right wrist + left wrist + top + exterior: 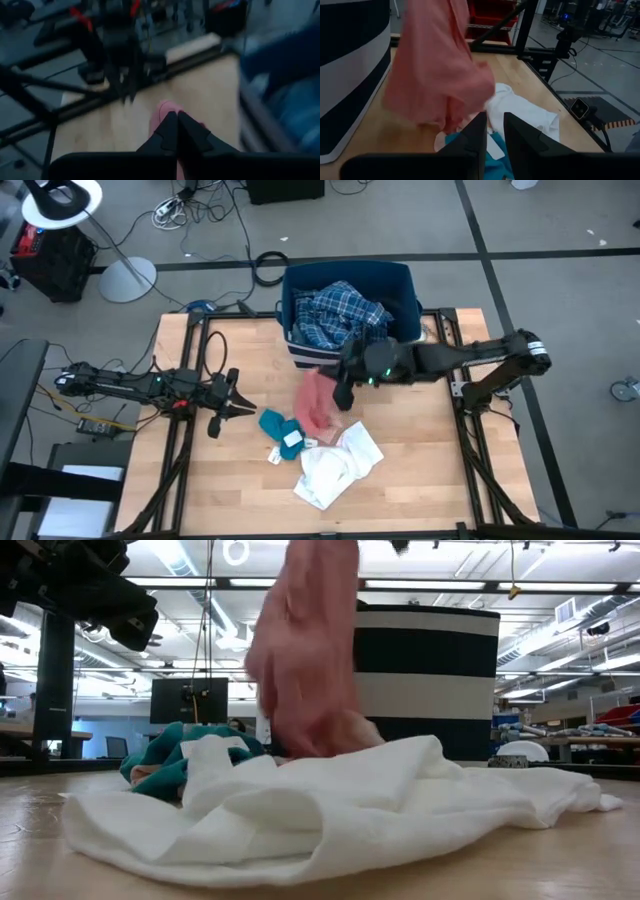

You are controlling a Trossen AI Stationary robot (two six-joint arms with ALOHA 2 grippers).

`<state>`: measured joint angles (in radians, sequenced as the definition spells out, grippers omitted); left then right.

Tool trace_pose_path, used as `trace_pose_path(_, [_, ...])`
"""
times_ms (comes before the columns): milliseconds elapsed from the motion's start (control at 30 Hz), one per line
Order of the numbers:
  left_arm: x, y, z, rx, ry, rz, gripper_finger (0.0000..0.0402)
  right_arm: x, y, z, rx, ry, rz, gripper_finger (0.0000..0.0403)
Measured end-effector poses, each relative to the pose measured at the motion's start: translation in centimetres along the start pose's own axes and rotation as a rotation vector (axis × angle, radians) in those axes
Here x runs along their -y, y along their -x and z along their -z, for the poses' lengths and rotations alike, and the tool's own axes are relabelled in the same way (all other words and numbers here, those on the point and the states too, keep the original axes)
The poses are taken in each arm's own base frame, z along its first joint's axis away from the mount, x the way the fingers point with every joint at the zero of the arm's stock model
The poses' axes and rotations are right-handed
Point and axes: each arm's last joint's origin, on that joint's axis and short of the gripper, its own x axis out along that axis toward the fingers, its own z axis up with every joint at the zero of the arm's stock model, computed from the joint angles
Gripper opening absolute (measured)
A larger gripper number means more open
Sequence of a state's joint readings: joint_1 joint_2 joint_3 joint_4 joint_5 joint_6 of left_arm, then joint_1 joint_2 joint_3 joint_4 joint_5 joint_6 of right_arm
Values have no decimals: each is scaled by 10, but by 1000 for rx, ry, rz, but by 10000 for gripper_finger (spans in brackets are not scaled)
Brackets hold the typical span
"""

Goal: Sort clothes
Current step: Put the light orange underwear into the blue bin

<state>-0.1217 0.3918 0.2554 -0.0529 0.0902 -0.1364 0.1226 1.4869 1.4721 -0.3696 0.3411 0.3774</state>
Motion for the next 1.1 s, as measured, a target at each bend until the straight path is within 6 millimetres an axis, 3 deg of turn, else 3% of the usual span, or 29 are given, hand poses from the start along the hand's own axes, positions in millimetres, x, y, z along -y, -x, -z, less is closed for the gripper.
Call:
trace_pose_path(333, [0,0,-2,18,4,3,69,6,40,-111,263,137,31,0])
trace_pose_path(600, [0,0,-2,25,4,4,69,36,70,-167,455,191,141,0])
trace_pose_path(900, [0,0,-2,25,-1,4,69,73,94,-193,558,195,278,0])
trace_pose_path(1000, [0,0,-2,24,-1,3,69,83,86,-182,430,164,308,0])
trace_pose_path(1100, [0,0,-2,25,-3,3,69,94,64,-155,215,82,363,0])
